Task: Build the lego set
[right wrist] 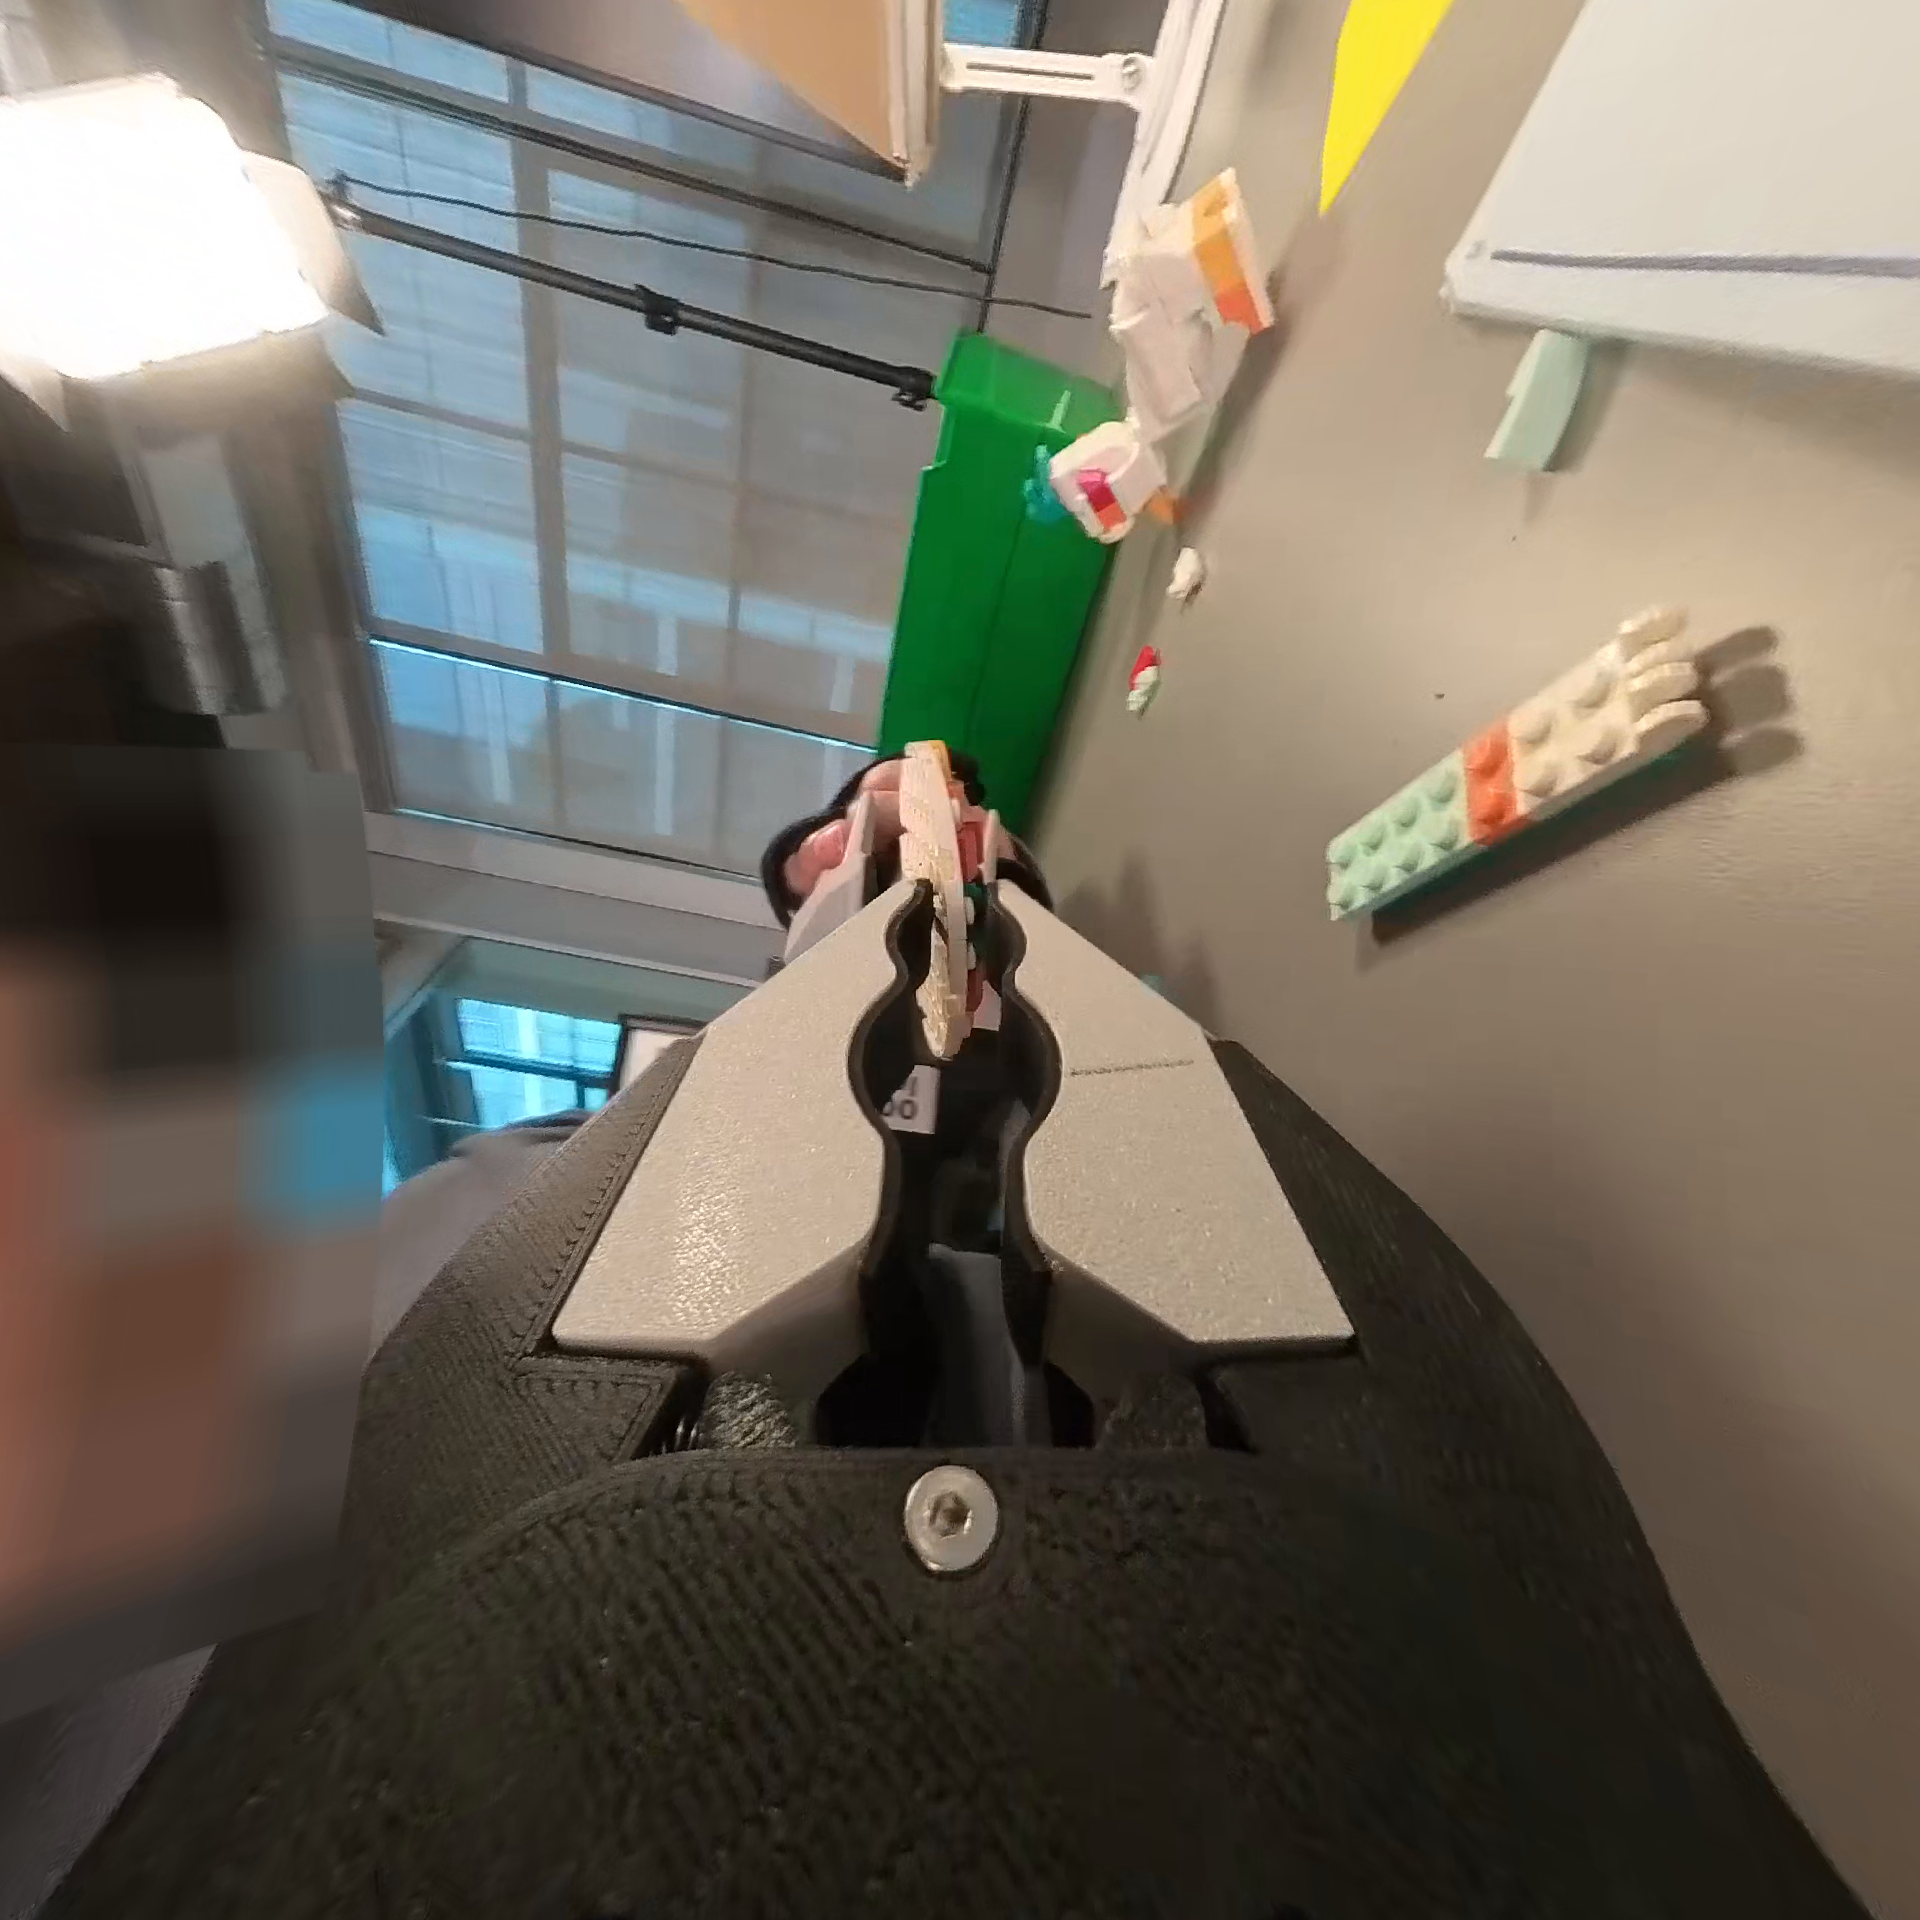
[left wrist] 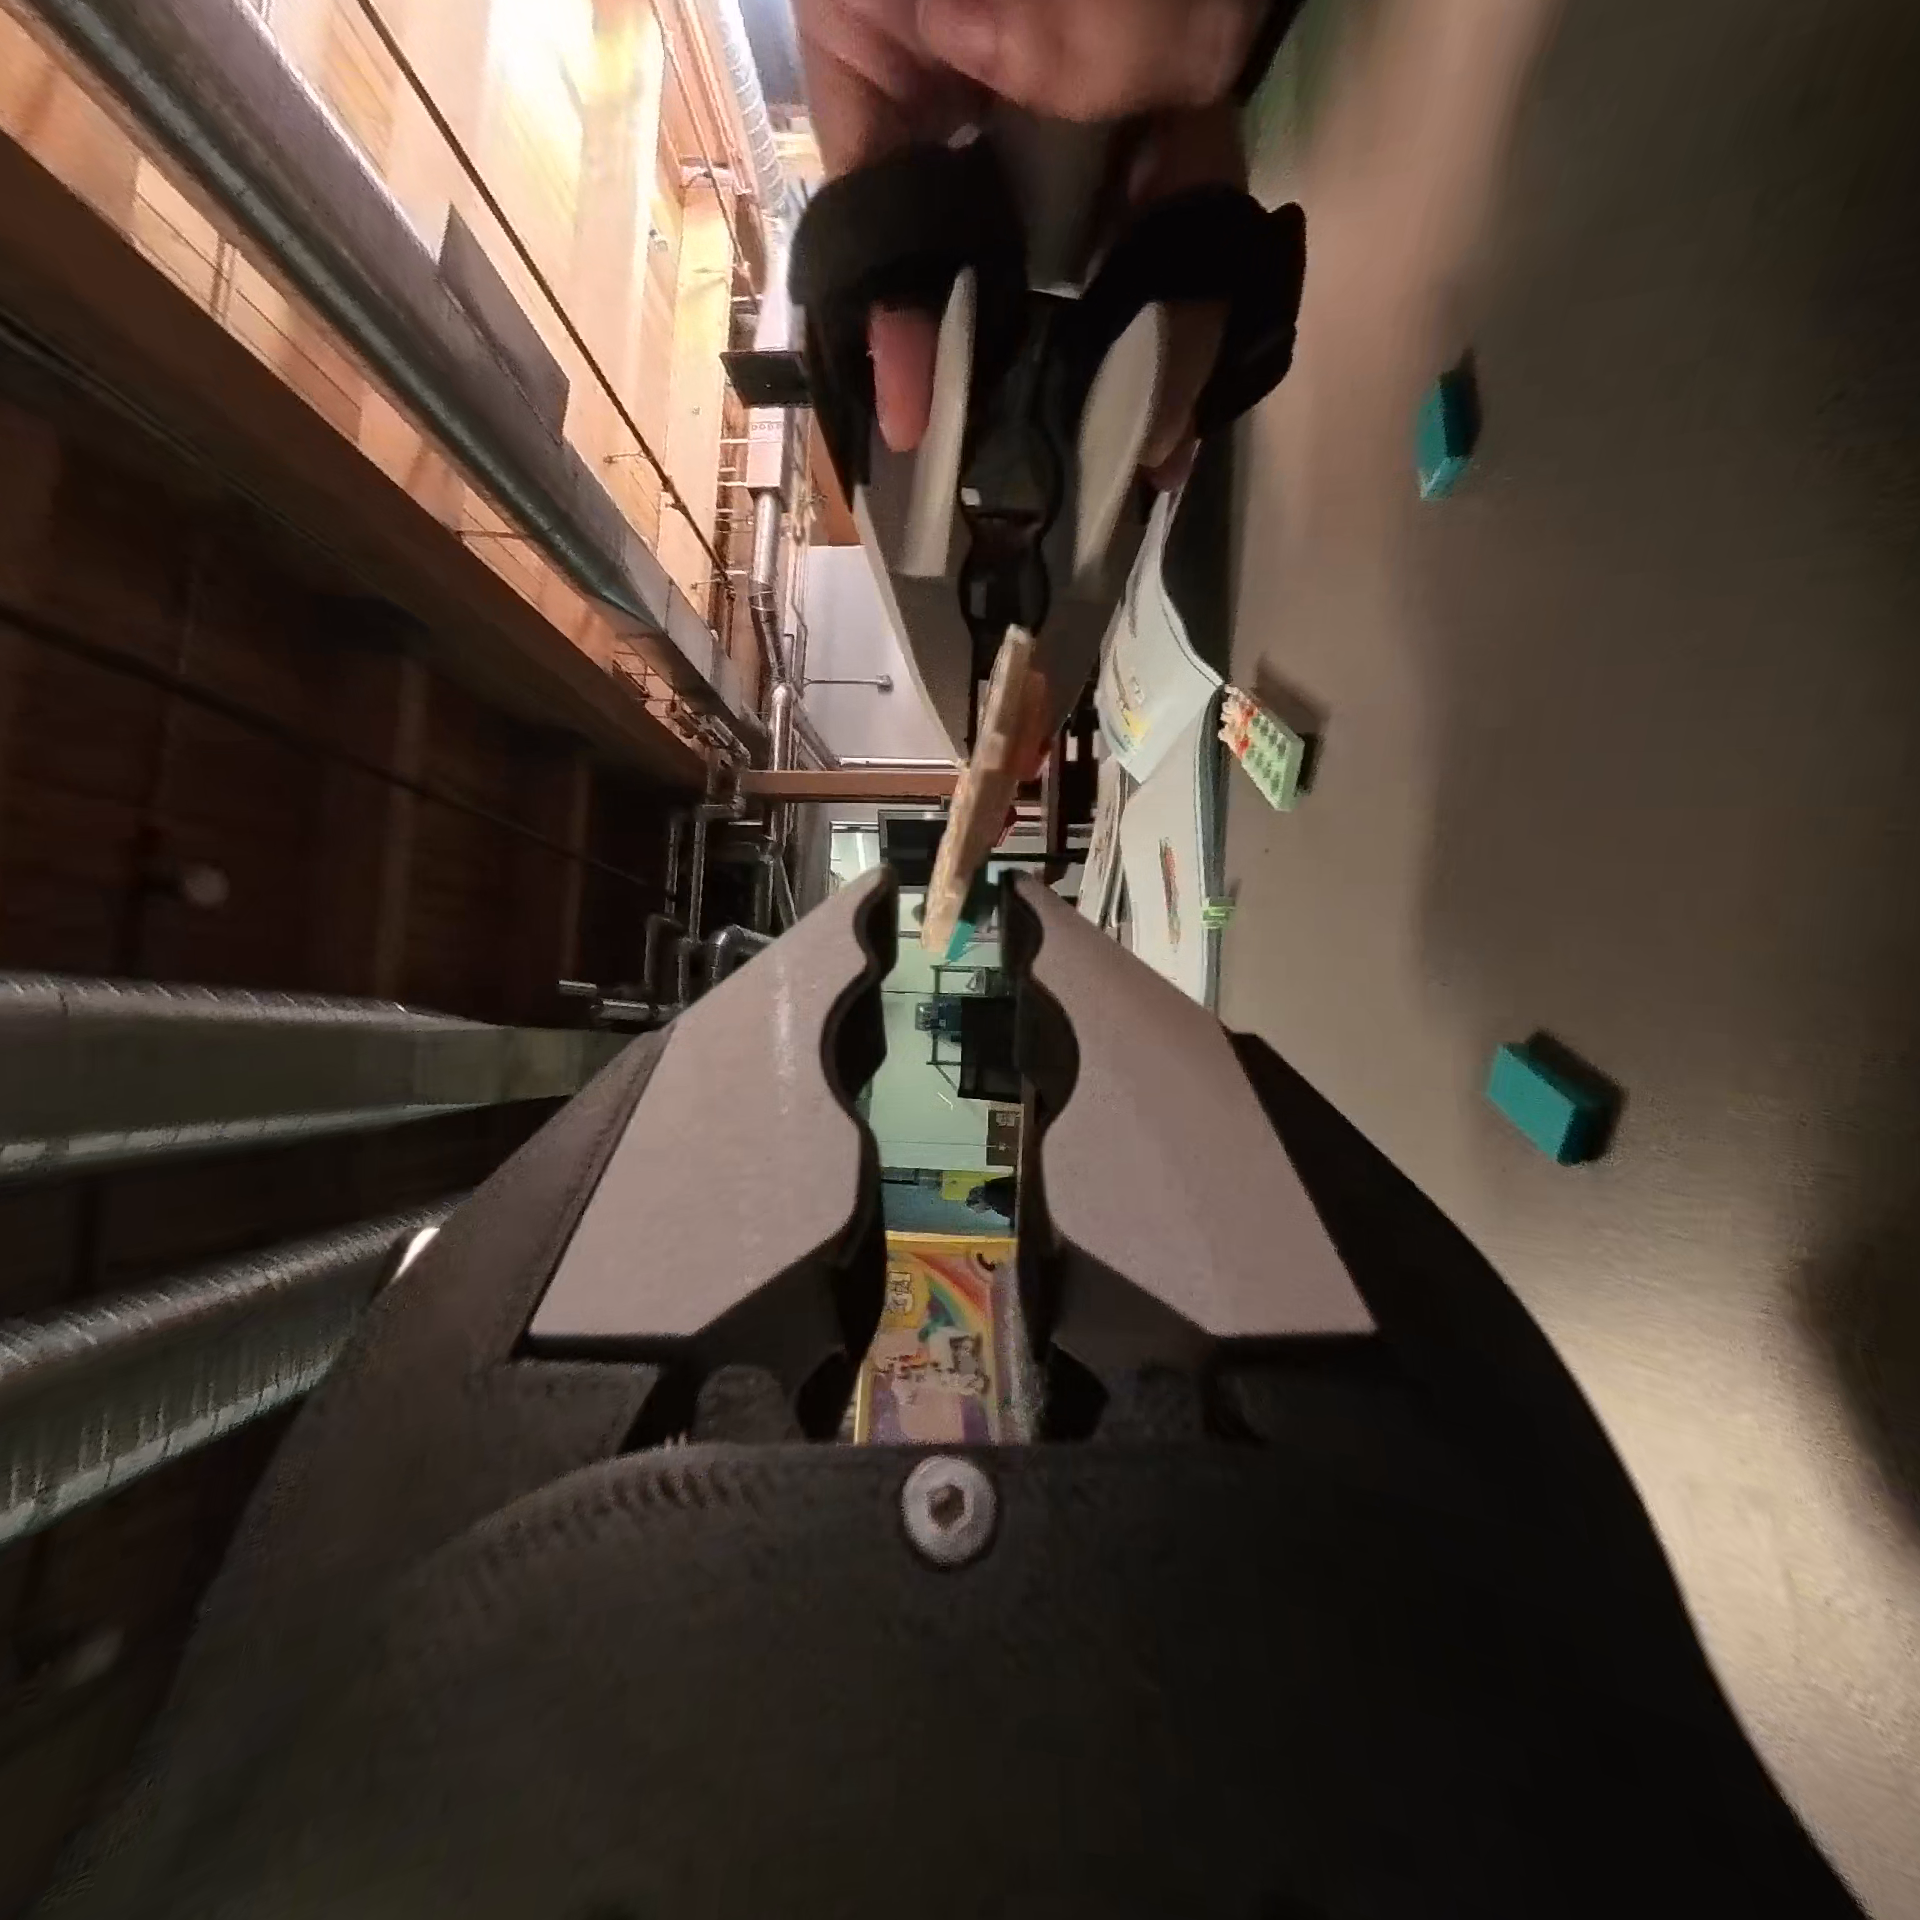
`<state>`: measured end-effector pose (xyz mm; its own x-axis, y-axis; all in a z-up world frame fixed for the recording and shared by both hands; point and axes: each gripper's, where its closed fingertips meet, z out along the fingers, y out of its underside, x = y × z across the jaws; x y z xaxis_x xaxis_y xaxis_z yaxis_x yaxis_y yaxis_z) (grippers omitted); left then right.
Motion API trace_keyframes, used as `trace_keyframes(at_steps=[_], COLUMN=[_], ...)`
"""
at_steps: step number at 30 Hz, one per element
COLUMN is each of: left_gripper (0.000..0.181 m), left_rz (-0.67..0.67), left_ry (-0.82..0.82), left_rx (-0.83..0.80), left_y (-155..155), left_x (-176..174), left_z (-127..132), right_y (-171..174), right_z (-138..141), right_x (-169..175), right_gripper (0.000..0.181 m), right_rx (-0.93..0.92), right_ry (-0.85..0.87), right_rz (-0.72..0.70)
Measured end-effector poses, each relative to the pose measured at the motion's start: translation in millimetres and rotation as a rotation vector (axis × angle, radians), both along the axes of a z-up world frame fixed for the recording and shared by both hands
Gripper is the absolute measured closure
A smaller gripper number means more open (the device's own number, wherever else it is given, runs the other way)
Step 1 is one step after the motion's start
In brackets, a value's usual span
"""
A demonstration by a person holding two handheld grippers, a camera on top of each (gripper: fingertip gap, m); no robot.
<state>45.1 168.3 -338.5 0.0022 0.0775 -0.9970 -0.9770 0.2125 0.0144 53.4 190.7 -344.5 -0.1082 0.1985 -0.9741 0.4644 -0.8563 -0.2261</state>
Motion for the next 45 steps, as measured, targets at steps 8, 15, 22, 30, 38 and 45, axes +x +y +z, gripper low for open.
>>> trace_keyframes(at_steps=[8, 15, 22, 30, 38, 45], left_gripper=[0.167, 0.162, 0.173, 0.173, 0.173, 0.173], left_rz=[0.049, 0.037, 0.056, 0.171, 0.220, -0.445], left_ry=[0.001, 0.080, 0.085, 0.025, -0.351, -1.543], left_rx=[0.051, 0.061, 0.015, -0.049, -0.147, -0.713], left_y=[3.0, 2.5, 5.7, 14.6, 19.5, -2.4], left_x=[-14.5, -15.4, -18.8, -46.4, -69.0, -19.6], left_z=[3.7, -5.3, -10.9, -15.3, -2.6, 52.0], right_y=[-6.6, -11.1, -9.7, 38.3, 88.1, 82.0], right_z=[1.7, -2.5, 2.0, 8.3, 27.9, 34.3], right_x=[-4.5, -5.4, 1.7, 24.9, 44.9, 45.6], right_gripper=[0.174, 0.174, 0.158, 0.151, 0.155, 0.161], right_rx=[0.017, 0.019, 0.041, 0.581, 1.247, 1.449], right_ry=[0.020, 0.010, 0.053, 0.146, 0.152, 0.163], right_rz=[0.001, 0.012, -0.028, -0.296, -0.645, -0.683])
